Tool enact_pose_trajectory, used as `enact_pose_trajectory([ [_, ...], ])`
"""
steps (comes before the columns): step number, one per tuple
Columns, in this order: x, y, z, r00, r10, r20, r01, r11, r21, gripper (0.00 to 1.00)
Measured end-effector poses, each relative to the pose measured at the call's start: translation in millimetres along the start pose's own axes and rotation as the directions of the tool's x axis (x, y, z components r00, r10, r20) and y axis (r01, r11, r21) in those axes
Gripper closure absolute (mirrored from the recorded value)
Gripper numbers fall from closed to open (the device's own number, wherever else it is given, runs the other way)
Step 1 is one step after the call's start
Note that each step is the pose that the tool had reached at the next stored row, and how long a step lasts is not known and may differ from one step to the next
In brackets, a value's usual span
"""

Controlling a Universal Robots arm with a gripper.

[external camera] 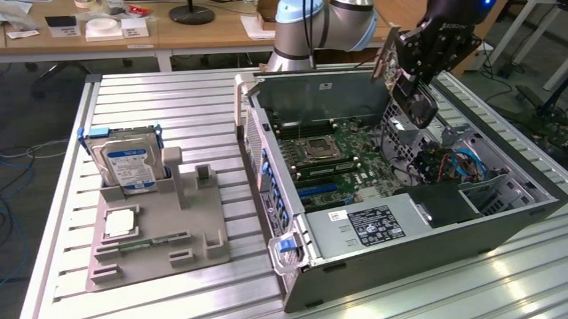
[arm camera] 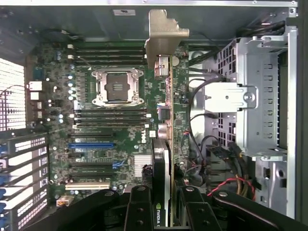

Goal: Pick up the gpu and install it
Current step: 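Pick up the gpu and move the gpu toward the slot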

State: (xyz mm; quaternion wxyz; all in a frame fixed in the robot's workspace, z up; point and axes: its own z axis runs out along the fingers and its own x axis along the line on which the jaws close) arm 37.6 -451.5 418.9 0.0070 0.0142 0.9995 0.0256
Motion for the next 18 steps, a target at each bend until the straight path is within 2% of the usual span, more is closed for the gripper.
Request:
enact_pose_trajectory([
  [5,-9.7,0.3,0.6,1.0,0.0,0.0,0.0,1.0,0.0001,0.73],
  [13,-10.4,0.3,0.6,1.0,0.0,-0.0001,0.0,1.0,0.0001,0.73],
  [18,-15.4,0.4,0.8,1.0,0.0,-0.0001,0.0,1.0,0.0001,0.73],
])
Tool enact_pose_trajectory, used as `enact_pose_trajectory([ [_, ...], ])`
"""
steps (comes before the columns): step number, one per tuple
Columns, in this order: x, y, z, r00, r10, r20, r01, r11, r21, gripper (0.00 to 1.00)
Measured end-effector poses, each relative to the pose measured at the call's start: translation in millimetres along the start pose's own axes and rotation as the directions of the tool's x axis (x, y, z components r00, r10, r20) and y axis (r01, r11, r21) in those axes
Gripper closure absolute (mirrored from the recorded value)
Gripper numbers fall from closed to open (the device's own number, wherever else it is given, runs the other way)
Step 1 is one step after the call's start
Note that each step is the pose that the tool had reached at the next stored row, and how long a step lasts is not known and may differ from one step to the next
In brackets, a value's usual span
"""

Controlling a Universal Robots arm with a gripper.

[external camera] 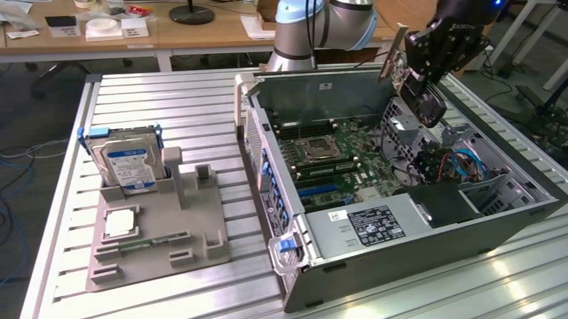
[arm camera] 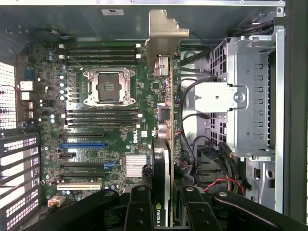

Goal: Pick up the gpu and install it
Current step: 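Pick up the gpu and move the gpu toward the slot, then insert the gpu into the slot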

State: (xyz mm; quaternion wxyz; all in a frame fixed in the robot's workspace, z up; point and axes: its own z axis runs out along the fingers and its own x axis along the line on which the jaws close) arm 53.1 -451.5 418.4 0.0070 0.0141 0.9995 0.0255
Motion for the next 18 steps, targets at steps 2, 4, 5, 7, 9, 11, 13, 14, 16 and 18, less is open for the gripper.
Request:
enact_pose_trajectory([
  [2,0.0,0.0,0.0,1.0,0.0,0.0001,0.0,1.0,0.0001,0.73],
  [4,0.0,0.0,0.0,1.0,0.0,0.0001,0.0,1.0,0.0,0.73],
  [5,0.0,0.0,0.0,1.0,0.0,0.0001,0.0,1.0,0.0001,0.73],
  [7,0.0,0.0,0.0,1.0,0.0,0.0,0.0,1.0,0.0,0.73],
  [9,0.0,0.0,0.0,1.0,0.0,0.0,0.0,1.0,0.0001,0.73],
  [11,0.0,0.0,0.0,1.0,0.0,0.0,0.0,1.0,0.0001,0.73],
  [13,0.0,0.0,0.0,1.0,0.0,0.0001,0.0,1.0,0.0,0.73],
  [14,0.0,0.0,0.0,1.0,0.0,0.0,0.0,1.0,0.0,0.73],
  [16,0.1,0.0,0.0,0.9999,-0.011,-0.0006,0.011,0.9999,-0.0001,0.73],
  [18,0.2,0.0,0.1,0.9993,-0.037,-0.0018,0.037,0.9993,-0.0005,0.73],
])
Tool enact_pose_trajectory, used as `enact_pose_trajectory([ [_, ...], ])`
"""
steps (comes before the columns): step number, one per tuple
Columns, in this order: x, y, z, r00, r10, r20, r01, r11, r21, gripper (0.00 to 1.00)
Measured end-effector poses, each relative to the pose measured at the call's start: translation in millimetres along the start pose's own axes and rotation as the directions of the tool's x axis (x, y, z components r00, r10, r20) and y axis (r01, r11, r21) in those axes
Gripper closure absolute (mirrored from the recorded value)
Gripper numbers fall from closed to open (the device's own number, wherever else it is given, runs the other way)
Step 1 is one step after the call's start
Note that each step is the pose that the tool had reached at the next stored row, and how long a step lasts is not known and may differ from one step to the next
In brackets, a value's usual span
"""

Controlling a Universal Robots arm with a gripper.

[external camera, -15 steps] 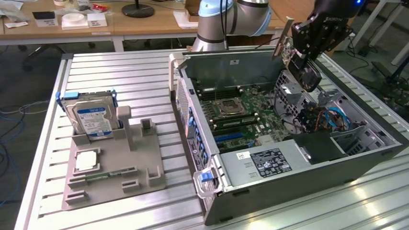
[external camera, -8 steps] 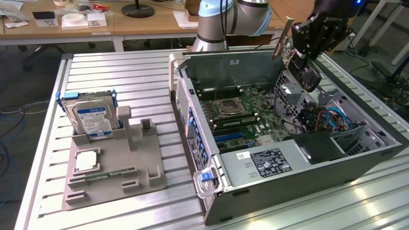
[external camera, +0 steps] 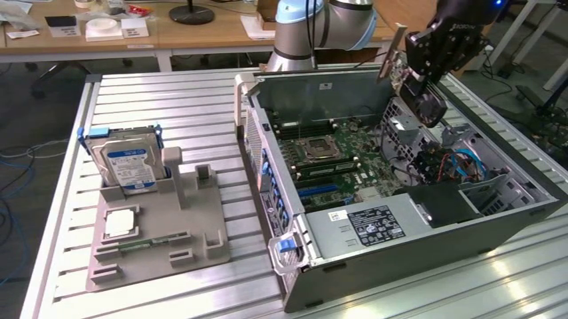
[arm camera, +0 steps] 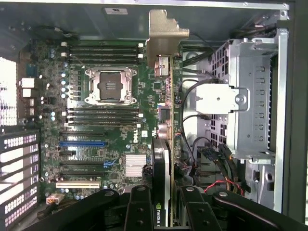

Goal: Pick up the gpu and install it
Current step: 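Insert the gpu into the slot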

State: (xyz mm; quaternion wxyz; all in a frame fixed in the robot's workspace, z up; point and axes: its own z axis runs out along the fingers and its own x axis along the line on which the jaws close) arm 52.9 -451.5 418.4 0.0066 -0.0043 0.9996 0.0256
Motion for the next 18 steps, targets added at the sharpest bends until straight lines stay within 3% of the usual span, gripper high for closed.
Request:
enact_pose_trajectory([
  [5,0.0,0.0,0.1,0.996,-0.089,-0.0046,0.089,0.996,-0.0014,0.73],
  [9,0.0,0.0,0.2,0.987,-0.161,-0.0081,0.161,0.987,-0.0028,0.73],
  [14,0.0,0.0,0.2,0.9682,-0.25,-0.0125,0.25,0.9682,-0.0049,0.73],
  [18,0.0,0.0,0.3,0.9471,-0.32,-0.0158,0.32,0.9473,-0.0069,0.73],
])
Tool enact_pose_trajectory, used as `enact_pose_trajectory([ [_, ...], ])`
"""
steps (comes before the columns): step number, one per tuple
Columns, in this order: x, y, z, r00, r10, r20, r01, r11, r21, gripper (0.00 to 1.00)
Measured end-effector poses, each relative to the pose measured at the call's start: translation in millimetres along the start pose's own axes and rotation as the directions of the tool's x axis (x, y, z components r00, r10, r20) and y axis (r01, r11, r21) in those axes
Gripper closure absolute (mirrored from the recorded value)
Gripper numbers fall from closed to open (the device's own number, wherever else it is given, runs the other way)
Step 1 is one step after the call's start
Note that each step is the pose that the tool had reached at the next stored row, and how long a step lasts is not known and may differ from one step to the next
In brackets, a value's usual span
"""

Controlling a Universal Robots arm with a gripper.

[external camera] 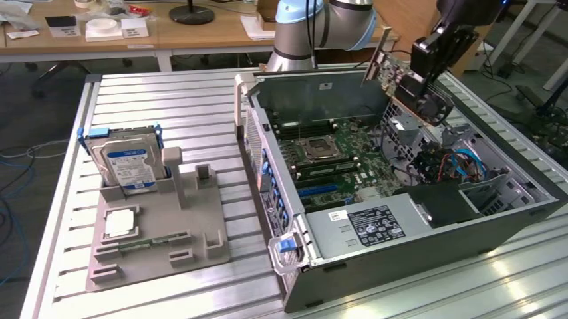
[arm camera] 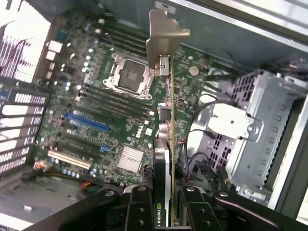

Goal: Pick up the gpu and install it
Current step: 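Insert the gpu into the slot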

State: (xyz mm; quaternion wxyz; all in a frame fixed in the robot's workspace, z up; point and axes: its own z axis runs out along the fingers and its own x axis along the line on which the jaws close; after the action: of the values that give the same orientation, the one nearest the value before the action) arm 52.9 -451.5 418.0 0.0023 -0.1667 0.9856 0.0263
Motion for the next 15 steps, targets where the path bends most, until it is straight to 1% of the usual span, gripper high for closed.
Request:
enact_pose_trajectory([
  [3,0.0,0.0,0.1,0.9985,-0.054,-0.0027,0.054,0.9986,-0.0008,0.73],
  [5,0.0,0.0,0.1,0.996,-0.09,-0.0045,0.09,0.996,-0.0014,0.73],
  [7,0.0,0.0,0.2,0.9921,-0.125,-0.0063,0.125,0.9921,-0.0021,0.73],
  [11,0.0,0.0,0.2,0.9802,-0.198,-0.0098,0.198,0.9802,-0.0038,0.73],
  [13,0.0,0.0,0.3,0.9724,-0.233,-0.0115,0.233,0.9725,-0.0046,0.73],
  [15,0.0,0.0,0.3,0.9631,-0.269,-0.0133,0.269,0.9632,-0.0055,0.73],
])
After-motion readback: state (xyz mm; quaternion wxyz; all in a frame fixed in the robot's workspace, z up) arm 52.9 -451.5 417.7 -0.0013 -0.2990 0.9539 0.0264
